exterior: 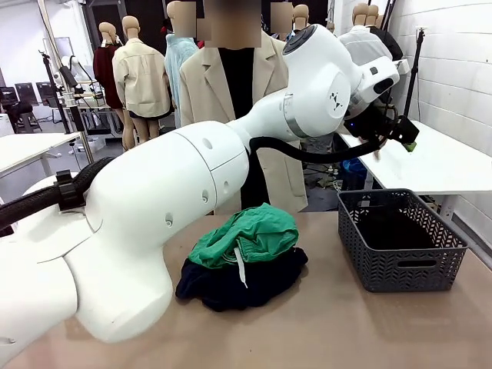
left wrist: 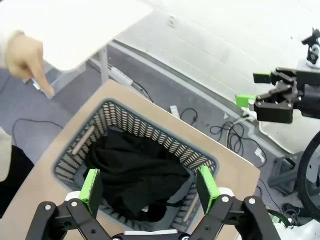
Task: Sort the tops and bottoms.
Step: Lift clothes from the center of the table with your right hand.
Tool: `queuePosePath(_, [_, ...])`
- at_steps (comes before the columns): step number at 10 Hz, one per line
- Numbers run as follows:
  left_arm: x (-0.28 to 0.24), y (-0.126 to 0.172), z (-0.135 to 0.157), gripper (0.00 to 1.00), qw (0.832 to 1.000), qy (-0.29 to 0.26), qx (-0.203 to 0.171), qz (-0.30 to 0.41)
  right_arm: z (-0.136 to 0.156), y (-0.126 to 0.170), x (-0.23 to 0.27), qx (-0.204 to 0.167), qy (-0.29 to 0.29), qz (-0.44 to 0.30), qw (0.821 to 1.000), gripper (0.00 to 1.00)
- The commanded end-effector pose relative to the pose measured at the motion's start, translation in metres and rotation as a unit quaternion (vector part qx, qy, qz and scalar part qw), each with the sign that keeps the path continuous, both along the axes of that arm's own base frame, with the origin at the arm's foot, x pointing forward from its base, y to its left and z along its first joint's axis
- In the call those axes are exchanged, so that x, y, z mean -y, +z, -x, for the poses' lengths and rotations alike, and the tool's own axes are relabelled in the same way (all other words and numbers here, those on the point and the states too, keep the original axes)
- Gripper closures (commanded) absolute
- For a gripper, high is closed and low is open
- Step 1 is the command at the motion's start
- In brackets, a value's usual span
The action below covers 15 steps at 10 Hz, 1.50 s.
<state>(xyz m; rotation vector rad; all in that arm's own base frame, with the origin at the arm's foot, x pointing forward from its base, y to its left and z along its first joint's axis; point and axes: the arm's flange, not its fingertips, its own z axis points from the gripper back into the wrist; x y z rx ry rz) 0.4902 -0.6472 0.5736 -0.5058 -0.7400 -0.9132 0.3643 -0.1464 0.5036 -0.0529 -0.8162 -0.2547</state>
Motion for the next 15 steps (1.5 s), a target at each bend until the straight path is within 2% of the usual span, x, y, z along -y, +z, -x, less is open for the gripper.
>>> queuePosePath(1, [-0.085,0.02,0.008,0.03,0.997,0.065,0.037,0.014,0.0,-0.001,0.0,-0.003,-0.002,-0.002,1.0,0.0])
queuePosePath(2, [-0.136,0.02,0.019,0.03,0.992,0.105,0.076,-0.011,0.0,-0.001,0.0,-0.003,-0.002,-0.002,1.0,0.0])
queuePosePath(3, [-0.183,0.013,0.037,0.03,0.987,0.136,0.086,-0.029,0.0,-0.001,0.0,-0.003,-0.002,-0.002,1.0,0.0])
queuePosePath(4, [-0.224,0.0,0.058,0.03,0.983,0.162,0.071,-0.044,0.0,-0.001,0.0,-0.003,-0.002,-0.002,1.0,0.0])
queuePosePath(5, [-0.268,-0.019,0.082,0.03,0.973,0.204,0.042,-0.094,0.0,-0.001,0.0,-0.003,-0.002,-0.002,1.0,0.0])
queuePosePath(6, [-0.305,-0.039,0.101,0.03,0.96,0.228,-0.004,-0.162,0.0,-0.001,0.0,-0.003,-0.002,-0.002,1.0,0.0])
queuePosePath(7, [-0.338,-0.058,0.123,0.03,0.933,0.26,-0.065,-0.241,0.0,-0.001,0.0,-0.003,-0.002,-0.002,1.0,0.0])
queuePosePath(8, [-0.364,-0.07,0.149,0.03,0.911,0.277,-0.112,-0.283,0.0,-0.001,0.0,-0.003,-0.002,-0.002,1.0,0.0])
queuePosePath(9, [-0.384,-0.071,0.161,0.03,0.895,0.367,-0.086,-0.237,0.0,-0.001,0.0,-0.003,-0.002,-0.002,1.0,0.0])
queuePosePath(10, [-0.233,0.019,-0.037,0.03,0.933,0.269,-0.044,-0.234,0.0,-0.001,0.0,-0.003,-0.002,-0.002,1.0,0.0])
queuePosePath(13, [-0.233,0.019,-0.037,0.03,0.933,0.269,-0.044,-0.234,0.0,-0.001,0.0,-0.003,-0.002,-0.002,1.0,0.0])
queuePosePath(14, [-0.25,0.009,-0.009,0.03,0.929,0.278,-0.054,-0.24,0.0,-0.001,0.0,-0.003,-0.002,-0.002,1.0,0.0])
queuePosePath(15, [-0.289,0.015,-0.019,0.03,0.913,0.327,-0.057,-0.237,0.0,-0.001,0.0,-0.003,-0.002,-0.002,1.0,0.0])
